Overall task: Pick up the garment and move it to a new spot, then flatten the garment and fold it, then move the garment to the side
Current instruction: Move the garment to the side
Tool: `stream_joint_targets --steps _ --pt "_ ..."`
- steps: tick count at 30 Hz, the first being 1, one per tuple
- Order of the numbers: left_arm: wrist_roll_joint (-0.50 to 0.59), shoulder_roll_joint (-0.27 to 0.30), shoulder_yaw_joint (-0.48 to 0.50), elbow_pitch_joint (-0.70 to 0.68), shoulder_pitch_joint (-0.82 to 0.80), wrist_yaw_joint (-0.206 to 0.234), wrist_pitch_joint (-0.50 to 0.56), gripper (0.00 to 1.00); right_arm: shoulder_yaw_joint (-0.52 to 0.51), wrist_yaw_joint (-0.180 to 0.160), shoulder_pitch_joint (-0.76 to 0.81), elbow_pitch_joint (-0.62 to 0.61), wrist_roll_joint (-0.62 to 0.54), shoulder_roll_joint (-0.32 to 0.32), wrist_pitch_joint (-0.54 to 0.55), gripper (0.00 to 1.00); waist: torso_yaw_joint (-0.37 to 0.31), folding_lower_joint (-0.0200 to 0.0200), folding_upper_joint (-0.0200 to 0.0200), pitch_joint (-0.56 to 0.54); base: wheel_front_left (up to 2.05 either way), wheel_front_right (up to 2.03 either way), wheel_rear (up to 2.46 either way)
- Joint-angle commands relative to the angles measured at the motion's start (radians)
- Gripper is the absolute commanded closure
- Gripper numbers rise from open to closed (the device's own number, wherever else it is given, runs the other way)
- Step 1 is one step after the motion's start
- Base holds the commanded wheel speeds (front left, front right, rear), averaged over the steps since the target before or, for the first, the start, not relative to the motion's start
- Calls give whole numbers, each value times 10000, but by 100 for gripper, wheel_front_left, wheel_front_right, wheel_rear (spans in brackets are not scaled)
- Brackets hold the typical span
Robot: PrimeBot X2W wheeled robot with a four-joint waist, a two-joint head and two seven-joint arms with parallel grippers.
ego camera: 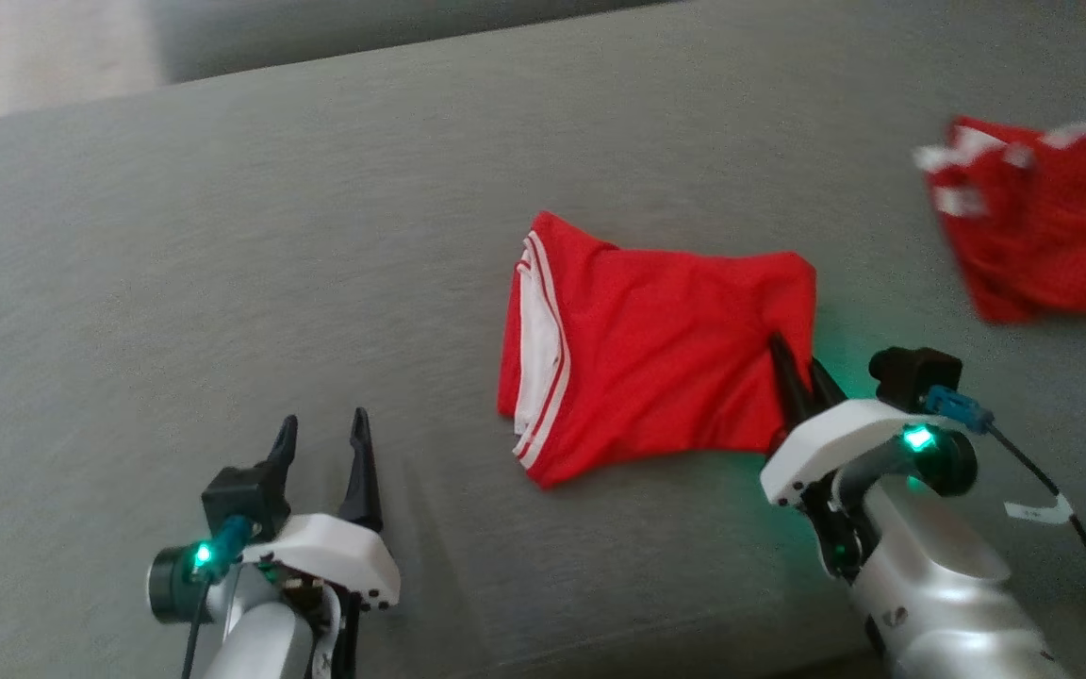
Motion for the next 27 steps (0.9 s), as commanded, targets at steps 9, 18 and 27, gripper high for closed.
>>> stream_joint_targets --steps 9,18,27 --pt "344 56 419 -35 -795 -248 -124 0 1178 63 123 -1501 1152 -22 -138 100 -3732 -1 0 634 0 0 0" --pt "302 56 122 101 -1097 -393 -124 0 977 63 -342 -1912 757 -262 -138 100 -3774 -1 0 984 0 0 0" --pt "556 56 132 36 -1159 -582 -124 0 44 63 -2718 -922 -628 -1911 -96 100 -2573 -1 0 1486 0 0 0"
